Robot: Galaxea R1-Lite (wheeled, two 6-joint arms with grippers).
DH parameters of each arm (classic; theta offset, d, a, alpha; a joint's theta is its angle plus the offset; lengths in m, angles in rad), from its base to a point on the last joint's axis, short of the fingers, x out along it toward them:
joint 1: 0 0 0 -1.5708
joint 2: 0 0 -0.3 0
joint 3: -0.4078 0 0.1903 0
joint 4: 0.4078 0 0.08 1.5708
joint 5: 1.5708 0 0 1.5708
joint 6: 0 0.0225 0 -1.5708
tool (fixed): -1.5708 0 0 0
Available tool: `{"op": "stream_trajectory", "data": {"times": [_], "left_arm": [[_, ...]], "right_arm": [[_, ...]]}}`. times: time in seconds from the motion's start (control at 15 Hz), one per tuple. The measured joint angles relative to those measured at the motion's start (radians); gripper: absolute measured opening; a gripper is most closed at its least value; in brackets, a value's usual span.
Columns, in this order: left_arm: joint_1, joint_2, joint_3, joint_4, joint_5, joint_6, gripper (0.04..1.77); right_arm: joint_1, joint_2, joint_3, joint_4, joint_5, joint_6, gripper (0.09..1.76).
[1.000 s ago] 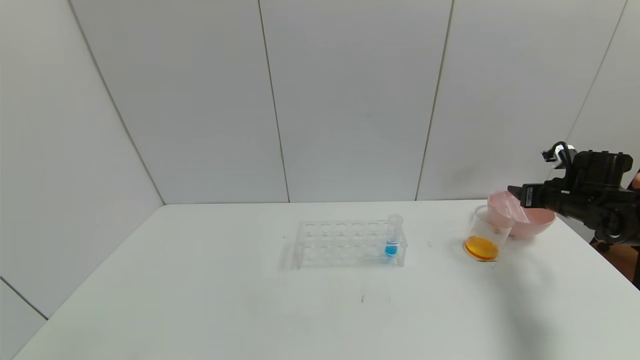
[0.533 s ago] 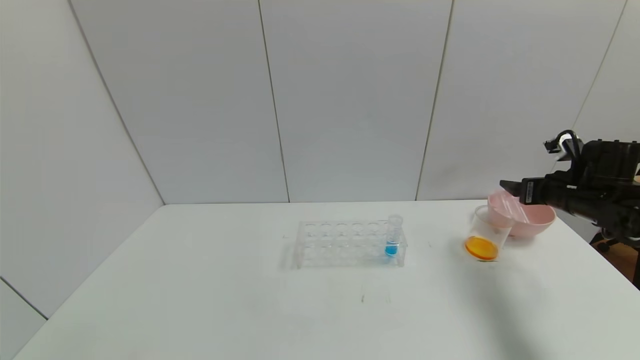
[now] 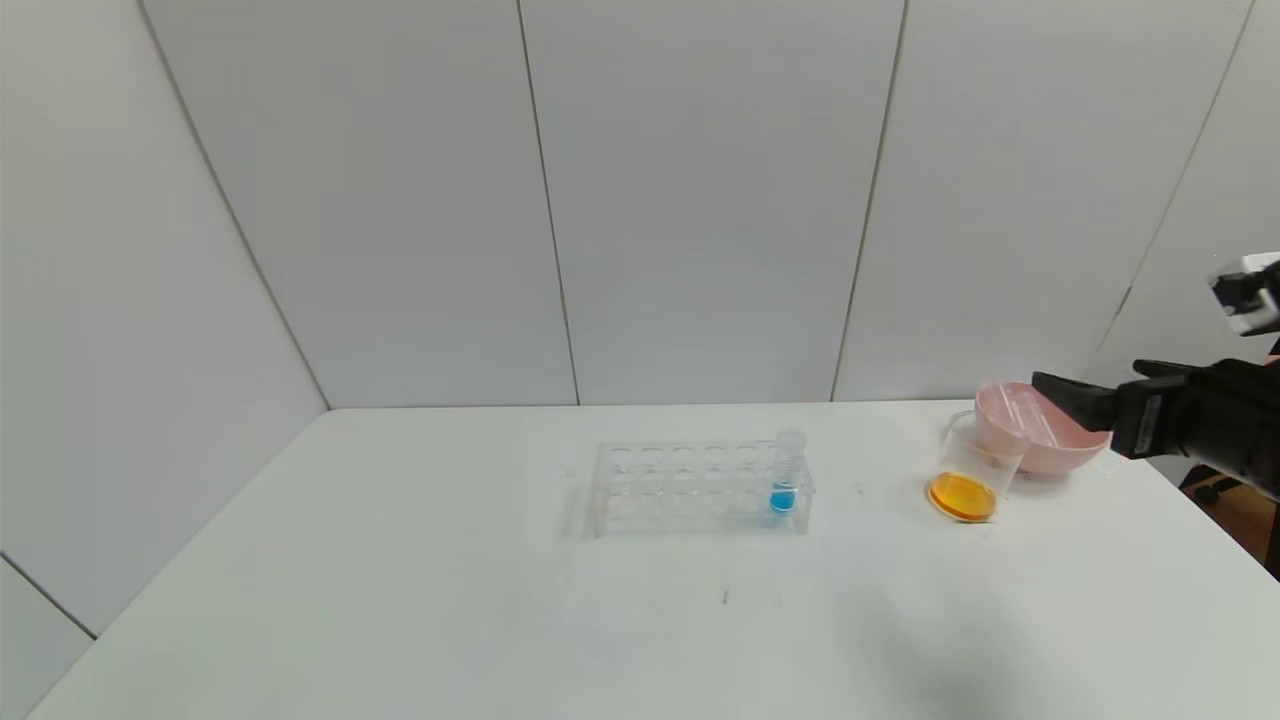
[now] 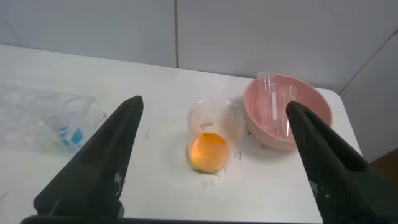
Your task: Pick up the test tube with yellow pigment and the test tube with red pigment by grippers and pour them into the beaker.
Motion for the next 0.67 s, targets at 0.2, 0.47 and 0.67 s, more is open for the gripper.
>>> {"op": "stream_trajectory", "data": {"times": [0.2, 0.47, 0.67], "left_arm": [[0.000, 0.000, 0.000, 0.000, 0.000, 0.000, 1.72], [0.000, 0.000, 0.000, 0.000, 0.000, 0.000, 1.72], [0.000, 0.000, 0.000, 0.000, 0.000, 0.000, 1.72]], "right_arm": [[0.057, -0.253, 0.159, 0.019, -0.005, -0.018, 1.67], [0.063, -0.626, 0.257, 0.236, -0.019, -0.071, 1.68], [0.055, -0.903, 0.232, 0.523, -0.023, -0.089, 1.69]]}}
